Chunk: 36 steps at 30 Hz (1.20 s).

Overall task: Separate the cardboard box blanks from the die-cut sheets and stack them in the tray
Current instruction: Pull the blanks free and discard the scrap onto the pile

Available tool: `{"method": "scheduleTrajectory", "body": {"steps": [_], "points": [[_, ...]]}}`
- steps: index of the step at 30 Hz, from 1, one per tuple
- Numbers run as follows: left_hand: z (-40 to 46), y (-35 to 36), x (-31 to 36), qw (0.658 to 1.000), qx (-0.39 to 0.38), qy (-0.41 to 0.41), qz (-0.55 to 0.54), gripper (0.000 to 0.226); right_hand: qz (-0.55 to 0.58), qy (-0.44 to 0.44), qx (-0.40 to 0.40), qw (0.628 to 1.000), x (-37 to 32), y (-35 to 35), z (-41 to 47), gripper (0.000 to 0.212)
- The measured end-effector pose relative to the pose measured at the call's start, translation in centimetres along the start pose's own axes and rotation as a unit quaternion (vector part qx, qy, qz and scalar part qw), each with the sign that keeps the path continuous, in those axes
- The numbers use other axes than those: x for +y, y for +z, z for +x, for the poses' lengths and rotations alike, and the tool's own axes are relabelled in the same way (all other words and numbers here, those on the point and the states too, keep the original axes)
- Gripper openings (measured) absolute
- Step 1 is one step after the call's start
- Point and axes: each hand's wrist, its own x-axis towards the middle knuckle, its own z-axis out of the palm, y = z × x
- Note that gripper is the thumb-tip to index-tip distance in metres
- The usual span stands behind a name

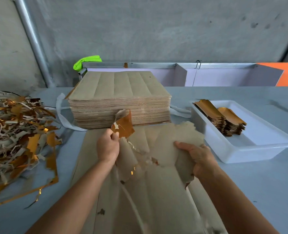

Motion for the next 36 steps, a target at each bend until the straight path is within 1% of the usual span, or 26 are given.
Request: {"method": "scheduleTrajectory", "body": {"steps": [2, 4, 6, 8, 9, 11, 12, 14, 15, 16, 17, 18, 19, 20, 22, 24, 27, 29, 31, 32, 34, 36], "points": [[-0.4, -0.1, -0.7, 0.994, 0.004, 0.057, 0.089, 0.024, 0.043, -0.004, 0.058, 0.997, -0.1, -1.0, 0.6, 0.033], [-0.8, -0.1, -0.9, 0.981, 0.004, 0.112, 0.16, 0.018, 0.061, -0.016, 0.099, 0.993, -0.3, -1.7, 1.0, 0.04], [-1.2, -0.2, -0.1, 0.972, -0.014, 0.127, 0.195, 0.019, 0.068, -0.031, 0.116, 0.99, -0.2, -2.1, 1.2, 0.047], [-1.5, -0.4, 1.3, 0.965, -0.034, 0.126, 0.227, 0.03, 0.075, -0.035, 0.116, 0.99, -0.1, -2.1, 1.3, 0.049], [-1.7, -0.6, 2.1, 0.95, -0.028, 0.151, 0.271, 0.036, 0.079, -0.038, 0.114, 0.99, 0.0, -2.1, 1.4, 0.048], [-2.2, -1.0, 3.7, 0.904, 0.027, 0.244, 0.35, 0.04, 0.088, -0.048, 0.112, 0.989, 0.2, -1.9, 1.4, 0.045], [-2.7, -1.3, 4.6, 0.888, 0.067, 0.299, 0.343, 0.039, 0.094, -0.051, 0.11, 0.988, 0.2, -1.8, 1.3, 0.043], [-4.0, -1.1, 6.1, 0.87, 0.118, 0.412, 0.245, 0.031, 0.096, -0.05, 0.103, 0.989, 0.4, -1.5, 1.3, 0.039], [-4.8, -0.8, 6.6, 0.867, 0.102, 0.452, 0.185, 0.031, 0.093, -0.049, 0.097, 0.99, 0.4, -1.3, 1.2, 0.037], [-6.0, -0.5, 6.9, 0.872, 0.045, 0.466, 0.144, 0.037, 0.091, -0.048, 0.092, 0.99, 0.5, -1.2, 1.1, 0.036], [-7.3, 0.0, 6.9, 0.884, -0.037, 0.449, 0.123, 0.05, 0.09, -0.047, 0.089, 0.991, 0.6, -1.1, 1.0, 0.037], [-8.7, 0.7, 6.7, 0.9, -0.126, 0.397, 0.128, 0.065, 0.09, -0.046, 0.087, 0.991, 0.6, -1.0, 0.9, 0.039], [-9.8, 1.4, 6.3, 0.912, -0.202, 0.325, 0.148, 0.076, 0.093, -0.044, 0.085, 0.991, 0.7, -0.9, 0.8, 0.04], [-10.6, 2.1, 5.7, 0.921, -0.252, 0.254, 0.156, 0.083, 0.097, -0.041, 0.084, 0.991, 0.7, -1.0, 0.7, 0.039], [-11.5, 3.3, 4.9, 0.935, -0.304, 0.141, 0.116, 0.084, 0.108, -0.031, 0.08, 0.99, 0.8, -1.1, 0.7, 0.034], [-11.8, 4.1, 4.3, 0.936, -0.335, 0.083, 0.066, 0.081, 0.119, -0.022, 0.068, 0.99, 0.8, -1.2, 0.7, 0.029], [-11.7, 4.3, 3.6, 0.925, -0.374, 0.068, 0.023, 0.063, 0.124, -0.019, 0.058, 0.99, 0.5, -1.5, 0.8, 0.026], [-11.3, 3.8, 3.1, 0.918, -0.387, 0.083, 0.02, 0.05, 0.118, -0.027, 0.07, 0.99, 0.1, -2.2, 1.1, 0.028], [-10.4, 2.8, 2.6, 0.911, -0.392, 0.113, 0.062, 0.042, 0.125, -0.037, 0.09, 0.987, -0.5, -3.2, 1.4, 0.035], [-9.8, 2.2, 2.3, 0.901, -0.4, 0.137, 0.095, 0.038, 0.129, -0.04, 0.1, 0.986, -0.9, -3.8, 1.6, 0.039], [-8.6, 0.7, 1.9, 0.872, -0.421, 0.189, 0.164, 0.031, 0.128, -0.043, 0.112, 0.984, -1.5, -5.0, 2.0, 0.04], [-7.3, -0.5, 1.6, 0.84, -0.432, 0.225, 0.238, 0.029, 0.121, -0.018, 0.101, 0.987, -1.9, -5.7, 2.1, 0.042]]}}
